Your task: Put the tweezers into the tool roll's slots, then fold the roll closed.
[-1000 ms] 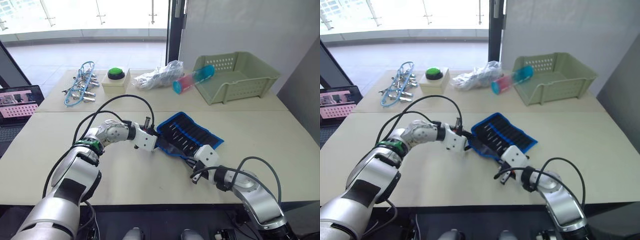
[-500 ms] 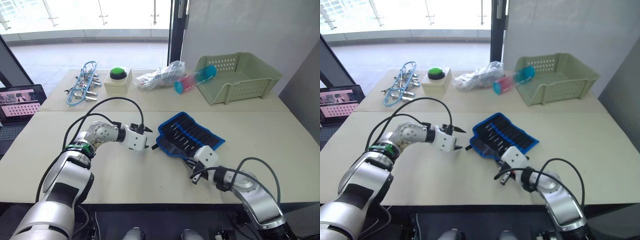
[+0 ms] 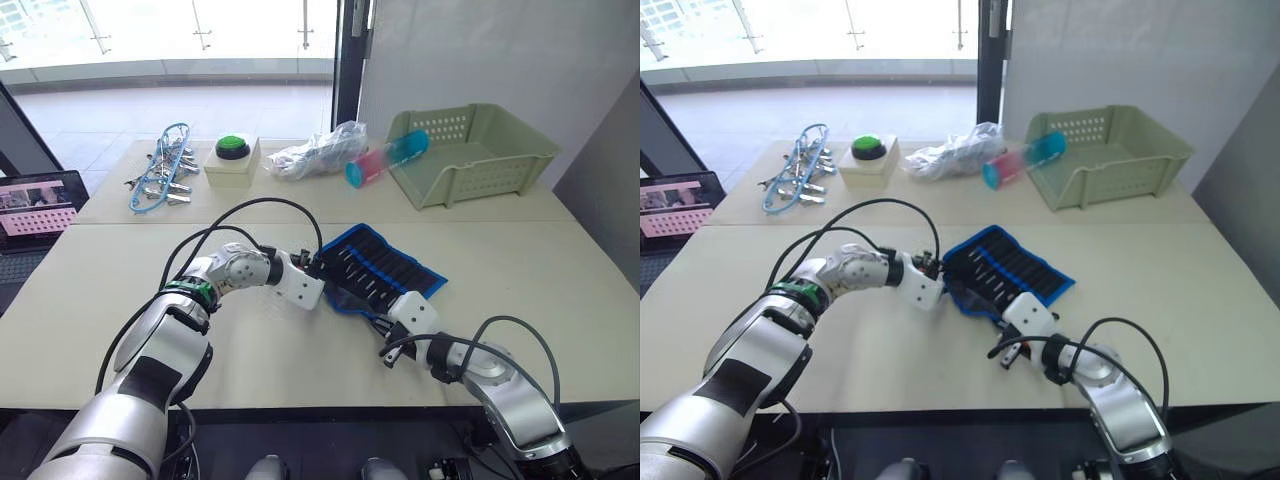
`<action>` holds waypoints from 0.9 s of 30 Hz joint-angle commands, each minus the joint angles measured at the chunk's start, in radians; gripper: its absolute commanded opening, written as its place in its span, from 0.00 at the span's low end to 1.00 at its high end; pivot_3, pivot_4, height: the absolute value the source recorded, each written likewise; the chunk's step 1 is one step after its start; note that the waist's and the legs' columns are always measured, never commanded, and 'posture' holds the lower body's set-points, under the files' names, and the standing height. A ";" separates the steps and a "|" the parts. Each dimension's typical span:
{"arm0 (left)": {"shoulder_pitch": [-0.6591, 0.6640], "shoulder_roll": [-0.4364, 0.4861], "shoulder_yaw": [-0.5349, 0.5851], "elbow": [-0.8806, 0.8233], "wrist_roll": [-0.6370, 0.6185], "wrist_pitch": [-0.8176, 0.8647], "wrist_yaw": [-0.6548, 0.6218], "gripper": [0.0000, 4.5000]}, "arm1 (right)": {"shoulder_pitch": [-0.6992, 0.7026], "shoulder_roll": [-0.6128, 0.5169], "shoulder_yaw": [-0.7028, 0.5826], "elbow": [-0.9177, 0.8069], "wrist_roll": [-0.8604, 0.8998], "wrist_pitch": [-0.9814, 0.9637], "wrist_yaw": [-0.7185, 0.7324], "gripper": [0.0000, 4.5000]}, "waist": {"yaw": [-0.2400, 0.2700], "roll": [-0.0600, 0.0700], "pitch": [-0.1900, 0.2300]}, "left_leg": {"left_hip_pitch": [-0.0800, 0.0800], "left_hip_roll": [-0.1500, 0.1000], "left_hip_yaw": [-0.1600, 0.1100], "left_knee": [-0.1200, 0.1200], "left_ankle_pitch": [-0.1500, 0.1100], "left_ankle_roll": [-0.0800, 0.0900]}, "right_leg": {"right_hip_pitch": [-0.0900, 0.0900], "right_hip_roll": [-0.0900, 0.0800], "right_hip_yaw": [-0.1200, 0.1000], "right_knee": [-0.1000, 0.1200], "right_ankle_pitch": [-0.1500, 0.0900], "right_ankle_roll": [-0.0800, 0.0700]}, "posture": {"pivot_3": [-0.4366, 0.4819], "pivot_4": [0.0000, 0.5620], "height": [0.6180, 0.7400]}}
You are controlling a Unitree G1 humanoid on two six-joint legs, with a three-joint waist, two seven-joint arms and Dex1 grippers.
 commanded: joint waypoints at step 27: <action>0.522 0.248 0.249 -0.632 -0.619 0.509 -0.608 0.01 | -0.155 -0.029 0.009 0.211 -0.026 -0.193 0.099 0.00 | -0.032 0.001 -0.001 | 0.001 0.003 -0.006 -0.001 0.000 0.000 | -0.004 0.001 0.001 0.005 0.000 0.000 | 0.48 0.27 1.00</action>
